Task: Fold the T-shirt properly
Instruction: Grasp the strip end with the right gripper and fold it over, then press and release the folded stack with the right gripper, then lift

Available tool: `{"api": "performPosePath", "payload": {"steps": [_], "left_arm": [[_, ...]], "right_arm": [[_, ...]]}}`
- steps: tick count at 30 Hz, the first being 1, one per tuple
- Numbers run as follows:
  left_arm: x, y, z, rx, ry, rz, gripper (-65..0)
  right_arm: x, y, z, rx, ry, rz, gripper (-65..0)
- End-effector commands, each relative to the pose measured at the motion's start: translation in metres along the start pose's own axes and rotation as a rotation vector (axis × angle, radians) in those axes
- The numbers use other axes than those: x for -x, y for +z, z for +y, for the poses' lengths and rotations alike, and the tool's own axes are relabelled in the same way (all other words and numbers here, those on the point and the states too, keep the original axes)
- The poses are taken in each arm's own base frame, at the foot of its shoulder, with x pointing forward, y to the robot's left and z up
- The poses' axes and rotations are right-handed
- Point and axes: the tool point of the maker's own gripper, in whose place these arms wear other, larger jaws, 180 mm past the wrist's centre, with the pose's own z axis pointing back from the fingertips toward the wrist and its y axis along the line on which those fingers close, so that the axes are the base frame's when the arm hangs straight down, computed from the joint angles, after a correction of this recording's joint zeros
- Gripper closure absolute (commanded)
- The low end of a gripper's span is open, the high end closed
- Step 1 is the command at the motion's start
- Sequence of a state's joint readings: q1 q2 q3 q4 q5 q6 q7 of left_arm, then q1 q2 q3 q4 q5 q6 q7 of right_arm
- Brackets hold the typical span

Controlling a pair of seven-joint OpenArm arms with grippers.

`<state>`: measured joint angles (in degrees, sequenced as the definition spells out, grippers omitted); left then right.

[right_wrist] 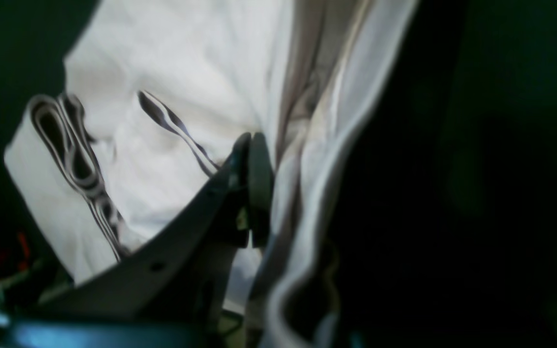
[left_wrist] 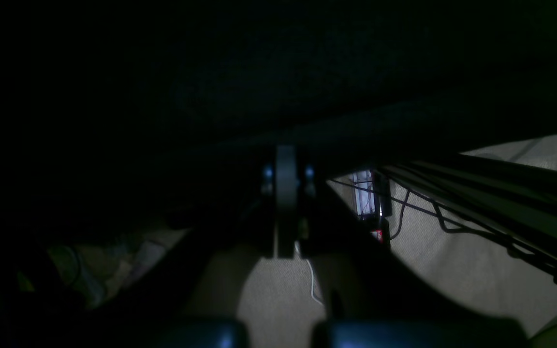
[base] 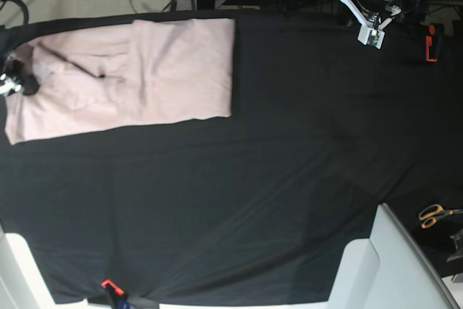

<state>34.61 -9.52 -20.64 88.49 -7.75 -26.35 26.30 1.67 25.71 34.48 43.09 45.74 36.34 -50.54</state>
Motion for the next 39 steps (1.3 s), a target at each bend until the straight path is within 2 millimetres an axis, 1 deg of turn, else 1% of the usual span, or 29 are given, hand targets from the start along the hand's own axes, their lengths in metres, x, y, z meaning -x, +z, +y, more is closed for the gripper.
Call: {"api": "performPosePath", "payload": {"steps": [1,3,4,6,9,12,16,18,20,23,26,30,39], "left_arm": [[0.000,0.003,0.002,-0.004,-0.006,-0.002,0.0],[-0.001,0.003,0.002,-0.004,-0.006,-0.004,0.0],[-0.001,0.003,0.002,-0.004,-0.006,-0.006,0.0],[-0.001,0.003,0.002,-0.004,-0.006,-0.006,0.0],[-0.002,0.003,0.002,-0.004,-0.006,-0.007,0.0],[-0.002,0.003,0.002,-0.004,-0.006,-0.007,0.0],[-0.001,0.003,0.002,-0.004,-0.006,-0.006,0.0],[-0.001,0.003,0.002,-0.004,-0.006,-0.004,0.0],[0.000,0.003,0.002,-0.004,-0.006,-0.002,0.0],[0.000,0.003,0.002,-0.004,-0.006,-0.002,0.0],[0.000,0.003,0.002,-0.004,-0.006,-0.002,0.0],[0.000,0.003,0.002,-0.004,-0.007,-0.002,0.0],[-0.001,0.003,0.003,-0.005,-0.007,-0.005,0.0]], "right_arm": [[-0.032,0.015,0.000,0.021,0.035,-0.077,-0.6],[-0.038,0.022,0.003,0.061,0.071,-0.096,-0.6],[-0.043,0.027,0.008,0.084,0.101,-0.107,-0.6],[-0.041,0.030,0.026,0.116,0.141,-0.125,-0.6],[-0.038,0.040,0.055,0.168,0.167,-0.189,-0.6],[-0.023,0.035,0.085,0.239,0.235,-0.188,-0.6],[0.004,0.016,0.114,0.320,0.348,-0.150,-0.6],[0.021,0.009,0.128,0.357,0.427,-0.136,-0.6],[0.029,0.006,0.148,0.376,0.508,-0.153,-0.6],[0.045,0.003,0.173,0.399,0.614,-0.172,-0.6],[0.060,-0.002,0.186,0.440,0.703,-0.159,-0.6],[0.078,-0.009,0.208,0.473,0.825,-0.150,-0.6],[0.119,-0.018,0.248,0.464,0.950,-0.090,-0.6]]}}
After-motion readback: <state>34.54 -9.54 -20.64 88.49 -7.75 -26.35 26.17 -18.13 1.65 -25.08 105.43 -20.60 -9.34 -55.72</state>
